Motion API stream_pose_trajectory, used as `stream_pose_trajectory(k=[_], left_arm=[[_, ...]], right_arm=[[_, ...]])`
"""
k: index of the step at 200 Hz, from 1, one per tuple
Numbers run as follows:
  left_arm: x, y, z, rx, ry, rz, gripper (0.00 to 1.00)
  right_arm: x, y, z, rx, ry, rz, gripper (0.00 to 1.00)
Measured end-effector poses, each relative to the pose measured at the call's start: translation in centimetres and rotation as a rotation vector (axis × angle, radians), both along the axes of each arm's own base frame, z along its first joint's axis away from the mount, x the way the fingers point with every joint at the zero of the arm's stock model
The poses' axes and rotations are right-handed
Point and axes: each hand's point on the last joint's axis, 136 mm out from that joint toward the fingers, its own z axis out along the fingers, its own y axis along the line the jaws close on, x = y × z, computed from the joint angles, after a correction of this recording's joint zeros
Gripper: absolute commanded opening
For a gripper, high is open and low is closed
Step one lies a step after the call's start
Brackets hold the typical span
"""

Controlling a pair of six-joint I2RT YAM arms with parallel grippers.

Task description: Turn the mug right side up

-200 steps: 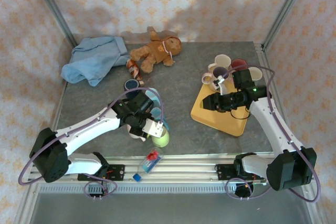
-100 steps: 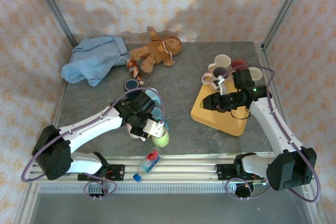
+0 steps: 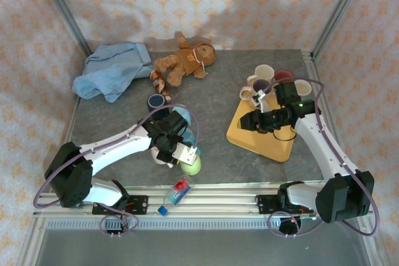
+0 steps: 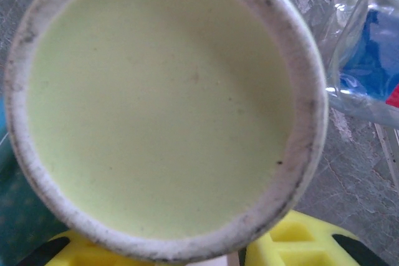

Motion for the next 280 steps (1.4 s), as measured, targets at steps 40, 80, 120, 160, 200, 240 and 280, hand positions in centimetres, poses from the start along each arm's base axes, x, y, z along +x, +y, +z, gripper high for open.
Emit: stream_pose_trajectory(k=[40, 80, 120, 160, 200, 240, 280], left_arm=[[0.1, -0.2, -0.3, 0.007, 0.011, -0.005, 0.26], [0.1, -0.4, -0.2, 0.002, 0.012, -0.010, 0.20], [0.1, -0.6, -0.1, -0.007, 0.022, 0.002, 0.11], [0.1, -0.7, -0.1, -0.011, 0.043, 0.041, 0.01], [0.1, -1.3, -0.1, -0.028, 0.077, 0.111, 0.00], [1.0, -2.9, 0.9, -0.101, 0.091, 0.225, 0.00], [2.1, -4.9, 2.0, -0.208, 0.110, 0.332, 0.00]], right_arm=[[0.0, 0.0, -0.1, -0.001, 0.002, 0.002, 0.40], [0.0, 0.0, -0.1, -0.001, 0.003, 0.002, 0.40], [0.0, 0.0, -0.1, -0.002, 0.003, 0.002, 0.40], [0.1, 0.0, -0.1, -0.002, 0.003, 0.001, 0.39], [0.2, 0.0, -0.1, -0.004, -0.003, 0.000, 0.39], [0.4, -0.1, -0.1, -0.008, -0.015, -0.004, 0.39], [0.8, 0.0, 0.0, -0.007, -0.027, -0.013, 0.38]])
